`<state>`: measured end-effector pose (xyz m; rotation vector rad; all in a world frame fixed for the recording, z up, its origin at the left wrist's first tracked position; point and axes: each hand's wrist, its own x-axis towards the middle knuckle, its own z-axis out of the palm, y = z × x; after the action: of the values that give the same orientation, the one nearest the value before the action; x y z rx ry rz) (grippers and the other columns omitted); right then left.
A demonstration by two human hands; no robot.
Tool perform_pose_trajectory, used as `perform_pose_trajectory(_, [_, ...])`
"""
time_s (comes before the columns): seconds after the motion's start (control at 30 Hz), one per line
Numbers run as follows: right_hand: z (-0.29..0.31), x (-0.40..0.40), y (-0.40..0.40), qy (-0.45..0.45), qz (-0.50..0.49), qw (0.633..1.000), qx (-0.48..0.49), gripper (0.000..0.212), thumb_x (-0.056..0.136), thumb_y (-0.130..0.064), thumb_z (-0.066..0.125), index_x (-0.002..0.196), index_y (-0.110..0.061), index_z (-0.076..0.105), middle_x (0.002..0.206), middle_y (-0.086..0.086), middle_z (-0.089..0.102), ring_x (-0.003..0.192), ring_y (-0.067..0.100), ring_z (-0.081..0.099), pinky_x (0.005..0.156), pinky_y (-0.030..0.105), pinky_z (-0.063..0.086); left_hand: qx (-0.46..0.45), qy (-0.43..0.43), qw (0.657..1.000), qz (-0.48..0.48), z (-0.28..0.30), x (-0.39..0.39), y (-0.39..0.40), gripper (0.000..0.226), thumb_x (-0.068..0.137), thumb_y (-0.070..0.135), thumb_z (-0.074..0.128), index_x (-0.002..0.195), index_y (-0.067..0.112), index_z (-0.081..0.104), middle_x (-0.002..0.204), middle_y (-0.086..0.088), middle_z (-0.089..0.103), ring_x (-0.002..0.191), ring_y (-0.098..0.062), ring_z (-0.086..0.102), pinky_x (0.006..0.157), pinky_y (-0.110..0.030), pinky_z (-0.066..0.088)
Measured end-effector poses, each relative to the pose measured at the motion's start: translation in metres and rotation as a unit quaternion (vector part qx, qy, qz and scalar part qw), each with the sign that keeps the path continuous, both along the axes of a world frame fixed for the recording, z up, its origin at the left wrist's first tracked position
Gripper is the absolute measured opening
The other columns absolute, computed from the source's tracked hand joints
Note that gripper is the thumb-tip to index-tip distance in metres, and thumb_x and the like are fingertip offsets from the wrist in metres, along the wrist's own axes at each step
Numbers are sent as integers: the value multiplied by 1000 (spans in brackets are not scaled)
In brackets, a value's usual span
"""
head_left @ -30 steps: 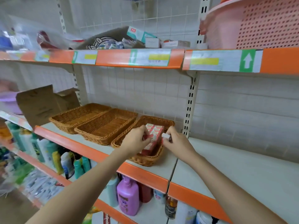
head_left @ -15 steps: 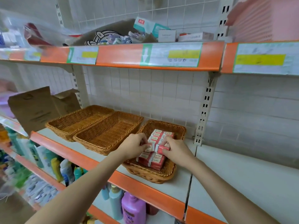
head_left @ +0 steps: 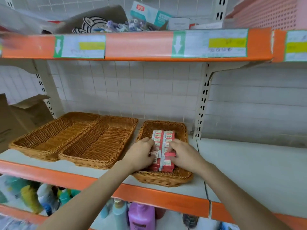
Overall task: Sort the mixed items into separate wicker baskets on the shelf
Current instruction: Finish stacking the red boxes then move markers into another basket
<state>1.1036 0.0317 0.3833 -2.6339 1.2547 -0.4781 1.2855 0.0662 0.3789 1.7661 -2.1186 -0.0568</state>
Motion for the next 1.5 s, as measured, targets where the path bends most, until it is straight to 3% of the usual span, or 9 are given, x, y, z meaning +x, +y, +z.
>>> perform_pose_trajectory(0.17, [0, 3, 8, 44, -8, 998, 36, 16, 86, -24, 62, 91, -25, 47, 102, -9, 47, 85, 11, 45, 73, 25, 31, -4, -21, 1000, -5, -4, 3, -2, 34, 84, 25, 67, 115, 14, 58, 112, -1, 50, 107, -17, 50, 90, -28, 45])
perform_pose_trajectory(0.43, [-2, 5, 12, 38, -35, 997, 53, 30, 85, -25, 64, 103, -27, 41, 106, -11, 42, 95, 12, 45, 79, 25, 32, 16, -22, 999, -18, -1, 1, 4, 40, 83, 41, 65, 110, 17, 49, 101, -1, 63, 89, -19, 60, 68, -29, 47])
perform_pose_trajectory(0.53, [-1, 5, 13, 48, -33, 997, 51, 34, 86, -27, 63, 116, -22, 46, 114, -7, 44, 97, 10, 42, 83, 24, 33, 44, -29, 999, -13, 2, 0, 7, 42, 85, 49, 62, 108, 17, 49, 97, 0, 65, 86, -18, 62, 68, -31, 50])
perform_pose_trajectory(0.6, [-2, 4, 12, 53, -30, 997, 47, 35, 87, -28, 62, 118, -19, 48, 117, -5, 45, 97, 10, 41, 84, 25, 33, 19, -19, 1000, -16, 3, 0, 9, 33, 90, 45, 57, 107, 17, 53, 100, 0, 58, 90, -18, 59, 70, -29, 48])
perform_pose_trajectory(0.7, [-3, 3, 12, 31, -40, 998, 48, 35, 87, -33, 63, 116, -19, 49, 111, -7, 42, 99, 14, 44, 81, 25, 37, -8, 25, 998, -59, 6, 4, 11, 17, 95, 18, 50, 109, 17, 59, 102, 2, 46, 97, -17, 54, 80, -25, 45])
perform_pose_trajectory(0.83, [2, 1, 15, 39, -43, 998, 15, 39, 88, -33, 63, 119, -18, 47, 119, -4, 42, 105, 13, 41, 89, 27, 37, 34, -12, 991, -125, 11, 10, 13, 36, 93, 1, 48, 119, 21, 64, 107, 6, 36, 103, -6, 38, 89, -11, 31])
perform_pose_trajectory(1.07, [7, -8, 13, 63, -52, 997, -17, 40, 88, -41, 61, 120, -22, 48, 118, -4, 46, 111, 16, 45, 99, 32, 30, 71, -101, 989, -81, 17, 12, 4, 40, 92, 14, 60, 131, 18, 55, 127, 0, 38, 122, -17, 36, 104, -31, 40])
perform_pose_trajectory(1.2, [11, -8, 12, 71, -44, 996, -24, 41, 91, -38, 58, 127, -20, 48, 124, -3, 46, 114, 14, 43, 102, 32, 25, 77, -95, 991, -57, 22, 11, 4, 41, 94, 24, 59, 133, 15, 53, 129, -1, 42, 117, -18, 47, 97, -30, 46])
perform_pose_trajectory(1.5, [6, 6, 10, 89, -30, 996, -4, 40, 92, -30, 59, 129, -19, 48, 132, -1, 42, 119, 16, 43, 108, 36, 25, 64, -51, 995, -62, 9, 6, 3, 31, 93, 16, 57, 124, 14, 51, 123, -2, 45, 105, -17, 53, 90, -28, 47])
